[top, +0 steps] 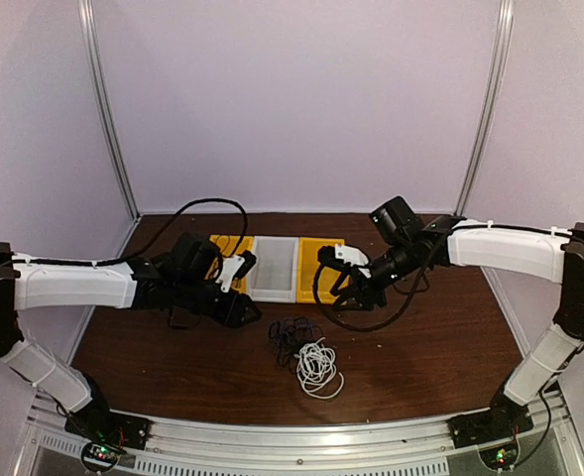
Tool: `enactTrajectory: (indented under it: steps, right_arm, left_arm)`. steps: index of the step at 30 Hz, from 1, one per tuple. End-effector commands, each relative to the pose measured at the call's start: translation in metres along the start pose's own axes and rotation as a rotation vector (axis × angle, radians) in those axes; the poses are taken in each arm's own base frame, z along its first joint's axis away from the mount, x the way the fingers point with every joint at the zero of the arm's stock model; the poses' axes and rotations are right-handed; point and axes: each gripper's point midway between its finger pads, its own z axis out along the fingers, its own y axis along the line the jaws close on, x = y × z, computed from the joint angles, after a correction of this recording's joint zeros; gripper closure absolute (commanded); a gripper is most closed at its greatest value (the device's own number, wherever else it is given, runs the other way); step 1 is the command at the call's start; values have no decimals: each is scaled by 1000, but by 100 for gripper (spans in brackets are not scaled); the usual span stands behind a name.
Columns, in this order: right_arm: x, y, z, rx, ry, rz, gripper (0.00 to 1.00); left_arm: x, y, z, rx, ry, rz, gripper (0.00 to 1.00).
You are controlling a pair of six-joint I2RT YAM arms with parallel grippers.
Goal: Untangle the cables
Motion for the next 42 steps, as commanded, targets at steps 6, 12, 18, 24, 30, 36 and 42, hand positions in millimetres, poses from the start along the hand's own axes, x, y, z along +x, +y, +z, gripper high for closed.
enactTrajectory:
  steps: [6,12,18,24,30,36,42]
  right_arm:
    - [-2,11,0,5,25,-15,55]
    - [3,14,-6,37,23,-21,52]
    - [9,14,-4,49,25,-20,51]
    - [11,14,-1,41,24,-16,51]
    - [14,14,-1,46,27,-15,51]
    - [16,15,0,47,29,-14,51]
    - [15,14,0,44,26,-10,51]
  left_arm:
    - [-17,-11,18,72,-53,-22,49]
    - [-9,-15,38,123,4,-29,54]
    - [-6,-17,46,145,21,-38,62]
    - [-5,-23,51,190,35,-44,70]
    - [-1,-36,52,269,62,-56,67]
    - [-2,-47,52,341,63,-52,71]
    - [0,-51,53,377,65,-51,72]
